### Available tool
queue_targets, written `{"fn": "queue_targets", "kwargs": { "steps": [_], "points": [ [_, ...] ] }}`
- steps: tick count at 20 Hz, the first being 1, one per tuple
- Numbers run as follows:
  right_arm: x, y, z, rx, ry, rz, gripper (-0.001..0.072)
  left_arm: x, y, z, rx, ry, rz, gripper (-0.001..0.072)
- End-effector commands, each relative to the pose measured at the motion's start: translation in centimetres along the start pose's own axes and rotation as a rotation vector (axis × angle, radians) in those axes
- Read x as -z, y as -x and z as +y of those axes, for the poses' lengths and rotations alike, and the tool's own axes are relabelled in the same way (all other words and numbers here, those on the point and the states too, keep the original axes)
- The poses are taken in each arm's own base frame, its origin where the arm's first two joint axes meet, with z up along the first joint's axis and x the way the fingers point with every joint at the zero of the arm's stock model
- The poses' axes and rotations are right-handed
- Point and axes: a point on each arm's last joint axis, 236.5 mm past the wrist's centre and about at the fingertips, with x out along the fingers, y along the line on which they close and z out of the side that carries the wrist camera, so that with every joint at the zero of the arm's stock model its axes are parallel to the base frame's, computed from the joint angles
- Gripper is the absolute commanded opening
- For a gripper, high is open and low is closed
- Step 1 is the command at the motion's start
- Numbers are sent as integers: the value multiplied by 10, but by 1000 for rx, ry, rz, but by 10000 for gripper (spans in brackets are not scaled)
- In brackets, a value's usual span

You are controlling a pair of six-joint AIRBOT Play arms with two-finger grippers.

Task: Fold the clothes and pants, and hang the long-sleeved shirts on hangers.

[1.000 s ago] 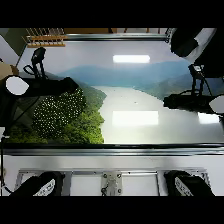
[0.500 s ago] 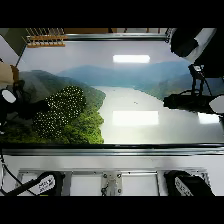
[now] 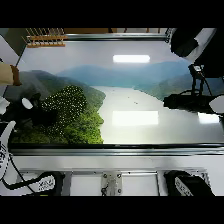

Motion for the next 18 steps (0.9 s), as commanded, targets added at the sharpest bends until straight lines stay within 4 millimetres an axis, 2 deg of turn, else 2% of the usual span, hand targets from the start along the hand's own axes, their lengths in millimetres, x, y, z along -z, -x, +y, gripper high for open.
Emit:
{"fn": "queue_targets", "kwargs": {
  "steps": [1,4,6,8,9,10,12,14,15,16,17,18],
  "points": [
    [0,0,0,0,0,1,12,-15,36,-107,134,-204,-77,3],
    [0,0,3,-11,-6,-1,12,-7,108,-243,338,-460,-245,3],
    [-2,0,14,-61,-48,-8,12,14,174,-323,454,-638,-376,3],
    [-8,2,21,-87,-30,-32,11,39,244,-380,570,-777,-502,3],
    [-17,7,16,-67,16,-67,10,52,284,-402,630,-834,-574,3],
    [-27,16,8,-39,25,-97,10,62,321,-416,686,-867,-640,3],
    [-56,46,-13,30,23,-193,10,75,379,-428,766,-899,-740,3],
    [-81,81,-30,88,1,-305,10,80,406,-427,794,-907,-786,3],
    [-89,97,-38,116,-10,-353,10,79,406,-425,782,-910,-783,3],
    [-93,111,-46,143,-20,-396,10,74,397,-418,758,-898,-753,3],
    [-94,121,-51,162,-29,-417,10,69,381,-411,728,-873,-705,3],
    [-94,127,-54,175,-34,-429,10,60,355,-401,682,-848,-646,4]
  ]
}}
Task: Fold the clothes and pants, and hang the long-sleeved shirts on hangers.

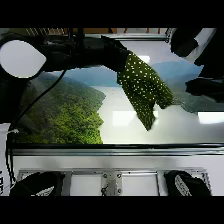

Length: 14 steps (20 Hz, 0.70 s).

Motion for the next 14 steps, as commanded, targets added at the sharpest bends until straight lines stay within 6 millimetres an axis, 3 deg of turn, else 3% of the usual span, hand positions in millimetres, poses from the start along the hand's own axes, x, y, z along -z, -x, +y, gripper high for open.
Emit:
{"fn": "queue_targets", "kwargs": {
  "steps": [1,4,5,6,7,8,11,12,13,14],
  "points": [
    [-22,28,-20,70,-9,-92,10,43,-11,35,-59,76,138,4],
    [-15,26,-19,59,-16,-63,11,147,-45,102,-159,235,348,4],
    [-12,23,-18,48,-25,-46,11,183,-54,121,-194,305,411,94],
    [-8,19,-17,39,-33,-27,13,216,-60,138,-226,381,465,524],
    [-4,16,-17,32,-39,-8,18,240,-62,153,-258,452,506,687],
    [1,12,-15,19,-49,14,20,254,-59,170,-292,516,526,655],
    [31,-3,-6,-38,-81,144,22,261,-37,213,-375,611,486,655],
    [49,-9,-1,-61,-85,210,122,264,-27,224,-397,637,480,654],
    [69,-15,5,-81,-96,271,386,273,-17,232,-418,666,485,655],
    [92,-24,12,-100,-127,336,574,285,-9,238,-435,693,495,654]
  ]
}}
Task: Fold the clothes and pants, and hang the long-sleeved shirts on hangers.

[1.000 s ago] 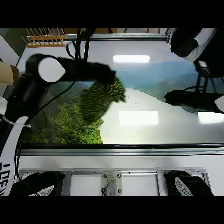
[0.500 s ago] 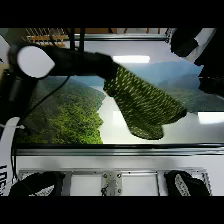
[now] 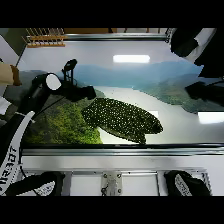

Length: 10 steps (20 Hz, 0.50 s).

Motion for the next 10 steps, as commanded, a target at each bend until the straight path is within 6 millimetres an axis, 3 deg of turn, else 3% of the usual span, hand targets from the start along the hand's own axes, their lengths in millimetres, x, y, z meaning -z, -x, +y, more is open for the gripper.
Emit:
{"fn": "queue_targets", "kwargs": {
  "steps": [1,4,6,8,10],
  "points": [
    [71,-35,17,-70,-85,231,576,23,-6,55,-58,137,42,655],
    [158,-66,37,-90,-209,437,576,61,-30,91,-101,233,110,654],
    [207,-80,53,-90,-265,531,575,77,-45,107,-121,286,136,654],
    [244,-89,74,-104,-297,592,575,87,-60,106,-98,332,182,654],
    [264,-97,91,-104,-306,623,575,93,-75,94,-28,364,222,654]
  ]
}}
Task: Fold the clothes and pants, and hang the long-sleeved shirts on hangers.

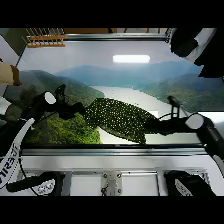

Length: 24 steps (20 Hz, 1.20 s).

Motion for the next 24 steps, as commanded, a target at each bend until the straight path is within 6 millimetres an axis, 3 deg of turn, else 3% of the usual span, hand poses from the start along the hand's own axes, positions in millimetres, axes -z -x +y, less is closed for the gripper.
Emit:
{"fn": "queue_targets", "kwargs": {
  "steps": [1,4,7,13,14,15,16,18,19,20,21,22,23,24],
  "points": [
    [36,-43,15,-2,-67,65,576,13,-27,-8,82,53,76,654],
    [41,-71,33,-35,-78,77,575,22,-38,-10,86,50,115,654],
    [32,-93,42,-60,-121,37,575,23,-40,-13,84,35,115,654],
    [15,-109,50,-80,-154,-37,574,30,-48,-33,87,-32,102,654],
    [14,-109,50,-81,-153,-41,518,33,-49,-37,87,-44,105,654],
    [13,-108,51,-83,-153,-43,348,35,-50,-38,82,-57,107,654],
    [11,-108,52,-84,-152,-48,254,37,-51,-40,81,-67,110,654],
    [11,-108,52,-85,-150,-47,157,40,-52,-42,82,-73,117,652],
    [11,-106,53,-87,-125,-52,57,42,-52,-42,82,-73,123,533],
    [9,-103,55,-94,-96,-62,51,44,-51,-42,81,-74,135,251],
    [6,-98,58,-102,-63,-69,9,47,-50,-41,79,-74,147,102],
    [0,-91,60,-106,-34,-80,9,47,-50,-39,79,-70,152,93],
    [-9,-80,62,-105,-4,-97,8,46,-46,-38,82,-72,152,6],
    [-20,-66,64,-99,29,-115,8,40,-39,-37,91,-72,130,3]
  ]
}}
